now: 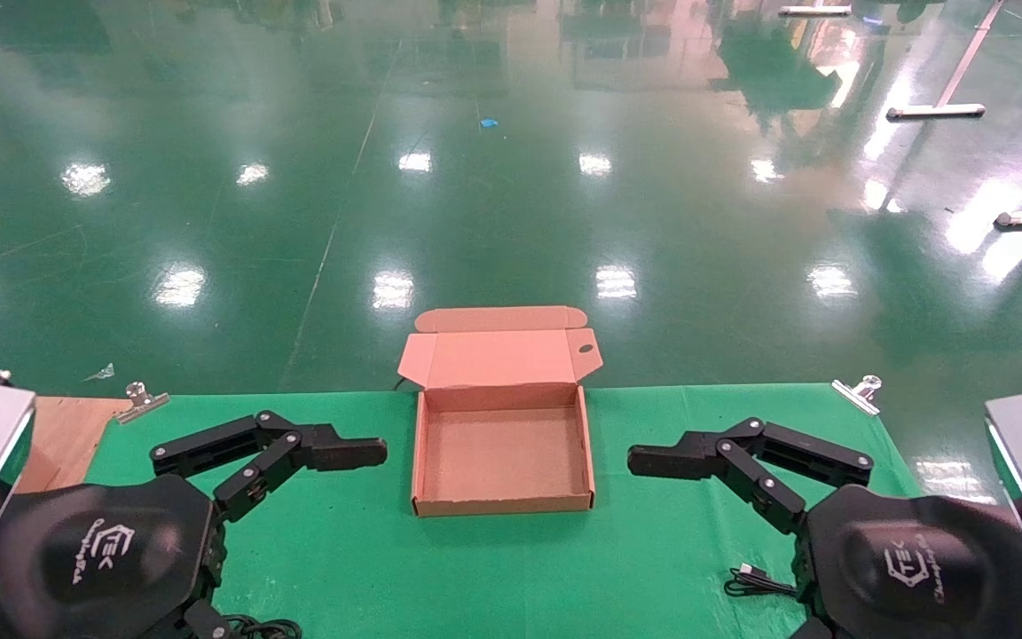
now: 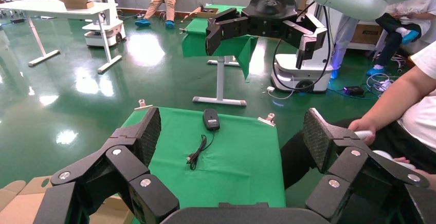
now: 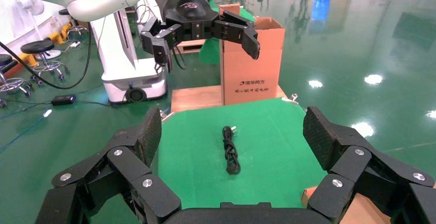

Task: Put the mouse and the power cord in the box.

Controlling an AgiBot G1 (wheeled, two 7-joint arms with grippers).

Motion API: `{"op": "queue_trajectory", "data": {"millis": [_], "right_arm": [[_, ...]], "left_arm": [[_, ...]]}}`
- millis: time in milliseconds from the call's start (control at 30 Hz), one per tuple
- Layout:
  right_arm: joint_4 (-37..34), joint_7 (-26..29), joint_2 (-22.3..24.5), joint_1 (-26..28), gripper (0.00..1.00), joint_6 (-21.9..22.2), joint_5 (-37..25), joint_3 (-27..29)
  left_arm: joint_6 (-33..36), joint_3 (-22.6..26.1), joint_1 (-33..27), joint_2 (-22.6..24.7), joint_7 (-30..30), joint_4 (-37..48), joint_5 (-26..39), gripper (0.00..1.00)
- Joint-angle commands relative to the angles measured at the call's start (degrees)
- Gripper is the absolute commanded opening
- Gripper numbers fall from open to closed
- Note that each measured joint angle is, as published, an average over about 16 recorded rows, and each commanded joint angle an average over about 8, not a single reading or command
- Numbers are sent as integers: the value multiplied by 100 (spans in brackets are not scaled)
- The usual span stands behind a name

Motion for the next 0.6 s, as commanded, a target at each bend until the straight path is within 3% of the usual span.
{"op": "queue_trajectory", "data": {"millis": [33, 600], "right_arm": [[0, 0, 0, 0, 100, 0, 0, 0], [-12, -9, -9, 10, 100, 10, -15, -11]], "left_arm": [[0, 0, 0, 0, 0, 0, 0, 100], [1, -1, 1, -1, -2, -2, -1, 100]]}}
